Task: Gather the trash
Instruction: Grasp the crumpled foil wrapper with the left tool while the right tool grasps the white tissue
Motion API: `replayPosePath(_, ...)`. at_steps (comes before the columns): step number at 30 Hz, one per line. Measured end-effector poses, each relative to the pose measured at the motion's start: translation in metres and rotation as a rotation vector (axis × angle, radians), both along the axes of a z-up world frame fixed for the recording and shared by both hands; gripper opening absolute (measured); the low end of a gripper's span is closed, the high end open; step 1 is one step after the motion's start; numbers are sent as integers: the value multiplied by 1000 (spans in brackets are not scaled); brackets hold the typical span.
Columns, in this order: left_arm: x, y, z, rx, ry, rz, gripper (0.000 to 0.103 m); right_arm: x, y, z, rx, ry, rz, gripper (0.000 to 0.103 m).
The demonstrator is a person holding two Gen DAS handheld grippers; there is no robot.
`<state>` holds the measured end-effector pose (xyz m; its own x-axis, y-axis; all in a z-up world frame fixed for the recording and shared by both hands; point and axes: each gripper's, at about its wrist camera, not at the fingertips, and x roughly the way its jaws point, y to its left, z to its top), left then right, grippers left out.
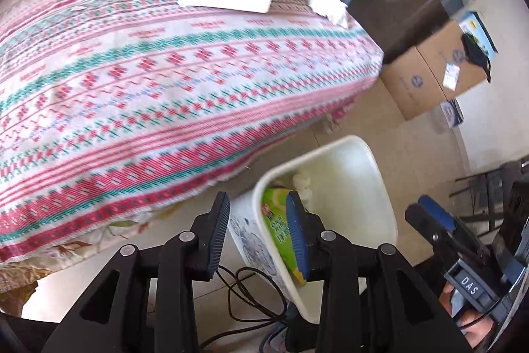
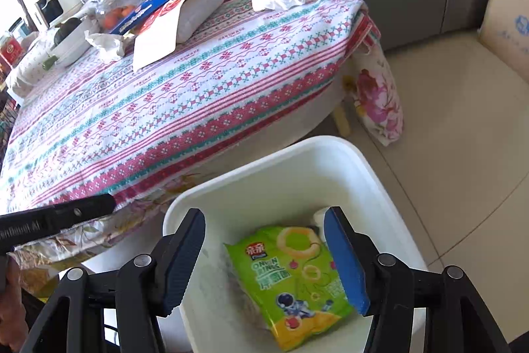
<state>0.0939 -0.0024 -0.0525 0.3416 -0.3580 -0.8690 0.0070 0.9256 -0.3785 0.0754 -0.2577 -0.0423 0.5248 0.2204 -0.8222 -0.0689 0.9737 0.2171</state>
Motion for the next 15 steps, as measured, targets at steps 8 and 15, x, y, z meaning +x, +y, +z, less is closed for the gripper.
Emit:
replayPosePath(8, 24, 64, 25, -15, -52, 202, 58, 16, 5, -10, 196, 77, 19, 69)
replayPosePath(15, 79, 117, 59, 32, -162, 329, 68, 59, 20, 17, 226, 24, 45, 69)
